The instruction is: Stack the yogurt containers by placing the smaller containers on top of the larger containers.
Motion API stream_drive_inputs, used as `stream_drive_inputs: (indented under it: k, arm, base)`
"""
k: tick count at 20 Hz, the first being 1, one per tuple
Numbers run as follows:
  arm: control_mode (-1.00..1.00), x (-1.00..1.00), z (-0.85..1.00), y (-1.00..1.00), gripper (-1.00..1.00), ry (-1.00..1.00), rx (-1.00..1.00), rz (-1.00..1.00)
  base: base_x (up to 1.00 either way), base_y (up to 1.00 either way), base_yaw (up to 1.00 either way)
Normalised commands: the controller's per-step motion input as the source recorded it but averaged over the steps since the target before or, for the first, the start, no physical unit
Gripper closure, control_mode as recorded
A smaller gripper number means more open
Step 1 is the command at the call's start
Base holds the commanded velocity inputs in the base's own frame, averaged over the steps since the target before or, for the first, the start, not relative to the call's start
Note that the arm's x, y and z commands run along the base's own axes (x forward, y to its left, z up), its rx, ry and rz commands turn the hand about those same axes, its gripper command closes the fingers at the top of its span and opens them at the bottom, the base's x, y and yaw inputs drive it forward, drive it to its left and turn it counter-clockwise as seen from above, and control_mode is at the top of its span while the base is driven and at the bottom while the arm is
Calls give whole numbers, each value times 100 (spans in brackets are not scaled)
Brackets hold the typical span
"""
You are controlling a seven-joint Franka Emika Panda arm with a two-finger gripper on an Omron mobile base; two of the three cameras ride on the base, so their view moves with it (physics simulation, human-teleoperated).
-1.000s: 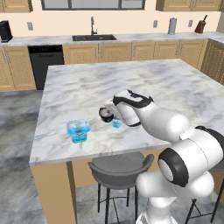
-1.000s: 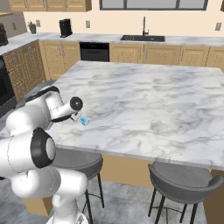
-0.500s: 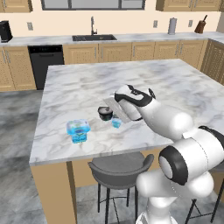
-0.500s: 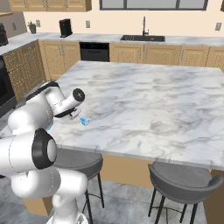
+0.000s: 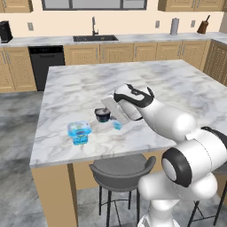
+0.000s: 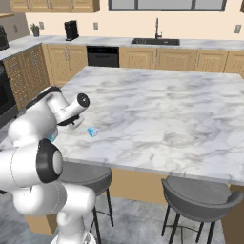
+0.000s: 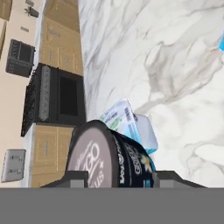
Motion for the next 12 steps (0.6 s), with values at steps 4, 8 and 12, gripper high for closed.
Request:
stream_drive_inputs:
  k: [4,8,12]
  arm:
    - [-100,0,0,27,100,0,0,2]
    - [-100,0,0,25,100,0,0,1]
    - [-100,0,0,24,100,0,0,1]
  base:
    - [0,0,0]
    - [0,0,0]
    - [0,0,0]
